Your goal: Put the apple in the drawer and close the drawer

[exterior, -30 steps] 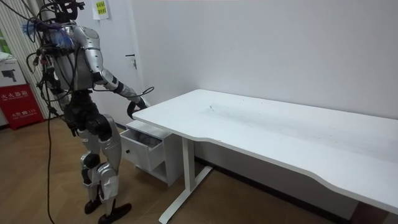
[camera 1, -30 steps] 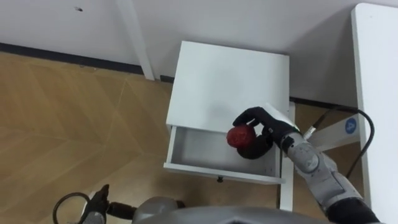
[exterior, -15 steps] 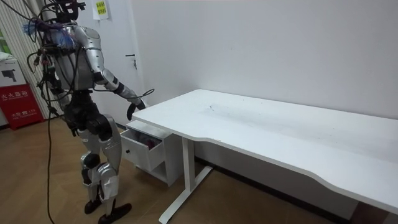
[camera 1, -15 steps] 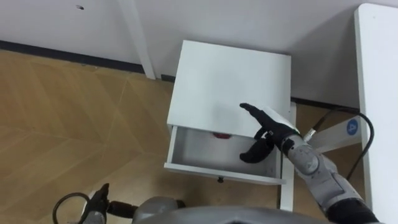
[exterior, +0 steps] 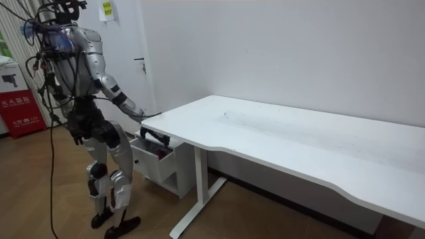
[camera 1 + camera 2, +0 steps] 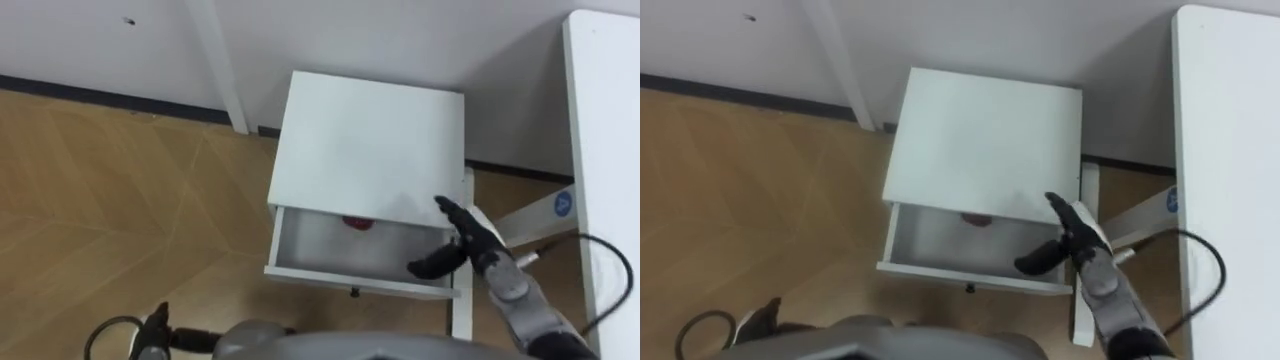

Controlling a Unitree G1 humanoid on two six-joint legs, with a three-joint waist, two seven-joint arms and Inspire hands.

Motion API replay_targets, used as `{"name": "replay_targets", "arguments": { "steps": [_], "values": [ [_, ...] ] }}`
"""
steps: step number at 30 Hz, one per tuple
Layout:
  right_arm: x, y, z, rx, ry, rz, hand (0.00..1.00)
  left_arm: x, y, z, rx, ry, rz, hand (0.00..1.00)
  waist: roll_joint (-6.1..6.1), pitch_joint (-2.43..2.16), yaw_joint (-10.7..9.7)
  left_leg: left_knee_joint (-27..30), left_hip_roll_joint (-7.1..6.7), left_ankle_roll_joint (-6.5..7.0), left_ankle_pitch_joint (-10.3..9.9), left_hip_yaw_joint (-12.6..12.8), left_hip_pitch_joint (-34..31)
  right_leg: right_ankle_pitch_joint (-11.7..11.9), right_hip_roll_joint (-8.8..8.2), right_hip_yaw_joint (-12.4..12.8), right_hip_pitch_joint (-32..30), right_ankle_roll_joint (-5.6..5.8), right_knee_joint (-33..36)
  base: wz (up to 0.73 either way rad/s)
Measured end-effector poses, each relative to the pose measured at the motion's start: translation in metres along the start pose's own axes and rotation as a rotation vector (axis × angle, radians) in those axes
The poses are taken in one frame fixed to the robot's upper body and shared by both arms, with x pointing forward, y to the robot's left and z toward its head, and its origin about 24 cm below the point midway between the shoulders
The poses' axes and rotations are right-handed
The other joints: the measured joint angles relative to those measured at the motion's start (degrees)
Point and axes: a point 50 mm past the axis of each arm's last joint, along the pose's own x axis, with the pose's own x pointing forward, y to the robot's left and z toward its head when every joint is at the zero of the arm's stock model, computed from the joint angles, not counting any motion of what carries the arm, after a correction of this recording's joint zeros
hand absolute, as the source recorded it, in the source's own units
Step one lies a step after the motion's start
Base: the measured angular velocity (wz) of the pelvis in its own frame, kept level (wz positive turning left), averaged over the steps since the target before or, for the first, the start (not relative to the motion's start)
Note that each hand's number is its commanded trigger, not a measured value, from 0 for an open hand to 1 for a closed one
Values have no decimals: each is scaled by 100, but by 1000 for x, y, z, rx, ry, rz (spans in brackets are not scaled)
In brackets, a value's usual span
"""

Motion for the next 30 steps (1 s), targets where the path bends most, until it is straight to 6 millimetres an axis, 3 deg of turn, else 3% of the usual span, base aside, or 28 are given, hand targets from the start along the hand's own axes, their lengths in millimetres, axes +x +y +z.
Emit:
{"name": "replay_targets", "arguments": {
  "steps": [1,2,3,4,5,6,7,8,9,10,11,12,14,15,16,17,18,19,20,22,25,28,30],
  "values": [
    [-6,-8,-26,47,89,-57,0,0,1,-2,7,14,1,0,10,-22,-138,12,-91,97,-60,36,78,46,-214,118,-529,-16,1195,43],
    [-10,-10,-38,56,135,-77,0,0,4,-2,10,16,9,0,-16,-15,-170,49,-142,154,-82,46,124,160,-339,286,-847,-13,1784,34],
    [-17,-15,-59,64,216,-114,0,1,6,-2,5,21,18,0,-14,-32,-191,243,-233,268,-160,47,135,773,-420,693,-1432,2,2785,-12],
    [-21,-18,-69,72,264,-142,0,1,8,-5,12,34,23,0,116,-28,-187,451,-172,348,-256,103,52,1583,-322,1013,-2018,95,3569,-27],
    [-22,-17,-71,85,276,-148,0,1,10,-5,14,40,29,0,172,-14,-226,582,-139,382,-320,112,-28,1667,-257,1128,-2350,50,4164,-19],
    [-23,-16,-75,96,300,-145,0,1,16,-7,23,60,41,0,256,26,-379,852,-71,444,-412,72,-181,1370,-193,1216,-3003,-35,5644,15],
    [-28,-15,-83,100,323,-143,0,2,18,-5,32,70,45,0,404,45,-481,1035,28,471,-468,20,-301,1054,-114,1147,-3493,-96,6756,24],
    [-30,-15,-86,106,334,-144,0,2,18,-4,34,72,46,0,445,69,-511,1081,78,474,-494,13,-364,940,-74,1114,-3688,-119,7113,12],
    [-31,-14,-89,115,354,-143,0,2,19,-4,35,83,48,0,541,61,-522,1123,110,473,-511,15,-417,769,-34,1119,-3936,-114,7495,0],
    [-31,-12,-90,114,370,-138,0,2,19,-5,42,97,49,0,573,68,-530,1177,90,511,-534,30,-427,645,-68,1176,-3943,-75,7459,-5],
    [-32,-12,-91,111,379,-135,0,2,20,-7,46,103,51,0,569,68,-531,1204,71,530,-546,49,-422,612,-83,1223,-3850,-53,7294,0],
    [-31,-10,-91,102,389,-128,0,0,20,-13,59,113,55,0,565,63,-529,1225,49,550,-557,56,-390,577,-94,1284,-3513,-3,6681,0],
    [-30,-8,-89,89,401,-116,0,-2,22,-25,62,141,73,0,417,64,-445,1180,-70,544,-576,150,-317,512,-211,1318,-2516,101,4776,-13],
    [-29,-8,-88,90,400,-116,0,-4,23,-30,62,155,75,0,352,60,-423,1146,-128,544,-576,161,-299,479,-257,1298,-2235,147,4243,-21],
    [-29,-6,-87,100,399,-114,0,-6,24,-39,68,181,84,0,234,67,-416,1083,-213,536,-571,160,-255,364,-368,1126,-1615,223,3212,-11],
    [-30,-4,-88,108,406,-110,0,-7,25,-42,73,200,96,0,136,61,-345,1046,-217,510,-555,166,-243,174,-347,975,-1028,248,2209,-4],
    [-30,-3,-88,111,407,-107,0,-7,25,-42,75,203,100,0,97,61,-282,1001,-218,482,-538,180,-233,89,-314,921,-799,247,1759,-16],
    [-28,-1,-85,119,400,-103,0,-7,25,-42,76,203,111,0,-1,30,-169,859,-217,377,-476,229,-209,-64,-210,927,-410,244,926,-25],
    [-27,1,-84,130,397,-101,0,-7,25,-41,75,202,115,0,-53,7,-133,752,-216,307,-435,262,-190,-91,-179,928,-263,252,523,-29],
    [-25,10,-78,182,379,-85,0,-7,28,-38,72,194,143,0,-293,-18,-83,404,-200,20,-274,291,-97,13,-55,874,282,119,-776,-17],
    [-24,16,-74,212,362,-65,0,-6,25,-36,73,199,138,0,-346,-34,-25,230,-100,-69,-231,314,50,281,132,862,760,124,-1651,-12],
    [-22,22,-70,214,351,-44,0,-5,24,-31,71,188,136,0,-282,-32,-7,173,-17,-45,-211,339,101,289,199,781,892,119,-1836,-14],
    [-23,25,-71,210,356,-32,0,-4,24,-28,69,177,135,0,-245,-33,-25,177,18,-8,-188,339,96,256,241,749,927,57,-1886,0]
  ]
}}
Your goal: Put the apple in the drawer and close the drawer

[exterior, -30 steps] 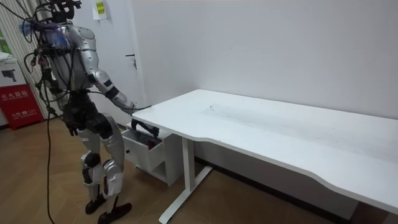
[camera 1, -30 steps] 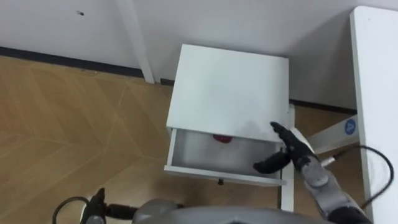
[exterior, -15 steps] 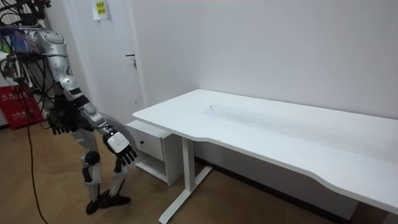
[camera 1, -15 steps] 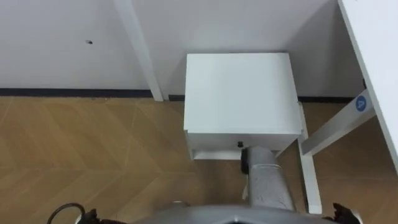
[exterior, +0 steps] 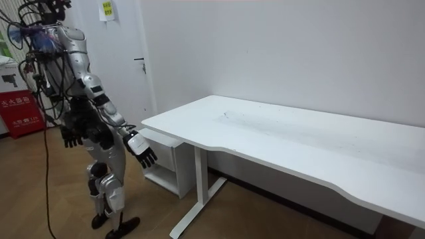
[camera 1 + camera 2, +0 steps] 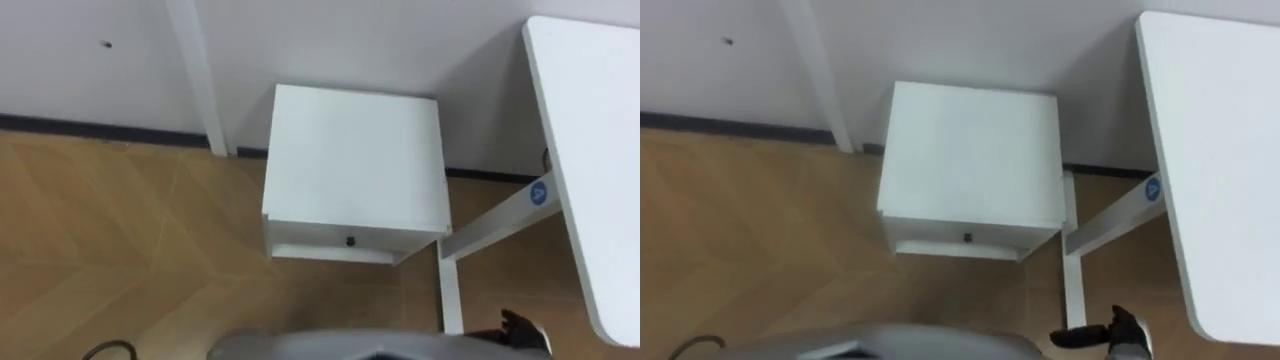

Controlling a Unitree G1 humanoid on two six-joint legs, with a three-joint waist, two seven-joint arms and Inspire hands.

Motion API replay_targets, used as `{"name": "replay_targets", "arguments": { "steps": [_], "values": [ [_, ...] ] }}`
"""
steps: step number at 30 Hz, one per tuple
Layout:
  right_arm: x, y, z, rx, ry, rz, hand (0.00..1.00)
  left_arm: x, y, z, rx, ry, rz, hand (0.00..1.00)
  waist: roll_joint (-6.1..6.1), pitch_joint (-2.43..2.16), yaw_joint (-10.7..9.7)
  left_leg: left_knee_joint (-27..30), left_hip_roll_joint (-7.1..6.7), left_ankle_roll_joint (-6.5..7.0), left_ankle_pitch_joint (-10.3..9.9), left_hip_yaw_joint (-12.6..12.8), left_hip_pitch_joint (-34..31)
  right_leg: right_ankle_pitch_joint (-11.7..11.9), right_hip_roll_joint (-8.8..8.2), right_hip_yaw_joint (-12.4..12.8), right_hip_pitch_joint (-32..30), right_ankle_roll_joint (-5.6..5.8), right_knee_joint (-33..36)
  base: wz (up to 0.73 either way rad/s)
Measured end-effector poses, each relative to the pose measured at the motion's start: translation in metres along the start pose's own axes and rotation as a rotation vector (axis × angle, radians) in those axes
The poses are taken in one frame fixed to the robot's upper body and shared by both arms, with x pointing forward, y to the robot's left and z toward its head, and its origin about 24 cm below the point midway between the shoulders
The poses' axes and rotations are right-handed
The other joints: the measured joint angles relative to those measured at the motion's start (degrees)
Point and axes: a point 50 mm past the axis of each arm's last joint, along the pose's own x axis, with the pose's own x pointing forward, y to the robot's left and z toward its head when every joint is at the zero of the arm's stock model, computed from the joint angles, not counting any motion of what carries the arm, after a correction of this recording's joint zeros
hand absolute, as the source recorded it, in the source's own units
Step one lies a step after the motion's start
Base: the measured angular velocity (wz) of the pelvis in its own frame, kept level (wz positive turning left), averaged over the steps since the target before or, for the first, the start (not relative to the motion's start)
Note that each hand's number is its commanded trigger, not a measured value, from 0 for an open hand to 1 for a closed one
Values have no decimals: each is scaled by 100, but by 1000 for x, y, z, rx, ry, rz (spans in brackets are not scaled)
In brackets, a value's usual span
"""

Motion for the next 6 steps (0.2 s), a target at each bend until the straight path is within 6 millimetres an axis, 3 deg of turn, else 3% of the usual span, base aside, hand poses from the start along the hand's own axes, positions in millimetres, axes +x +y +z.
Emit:
{"name": "replay_targets", "arguments": {
  "steps": [3,6],
  "values": [
    [0,3,-5,30,33,14,0,-1,-4,4,-5,-18,-11,0,54,17,-32,-49,58,39,28,-32,-6,-48,60,-117,-13,-76,-1,7],
    [-1,5,-7,44,46,42,0,-1,-6,4,-8,-24,-26,0,97,25,-49,-98,85,-19,62,-72,-27,-78,93,-176,-87,-127,9,6]
  ]
}}
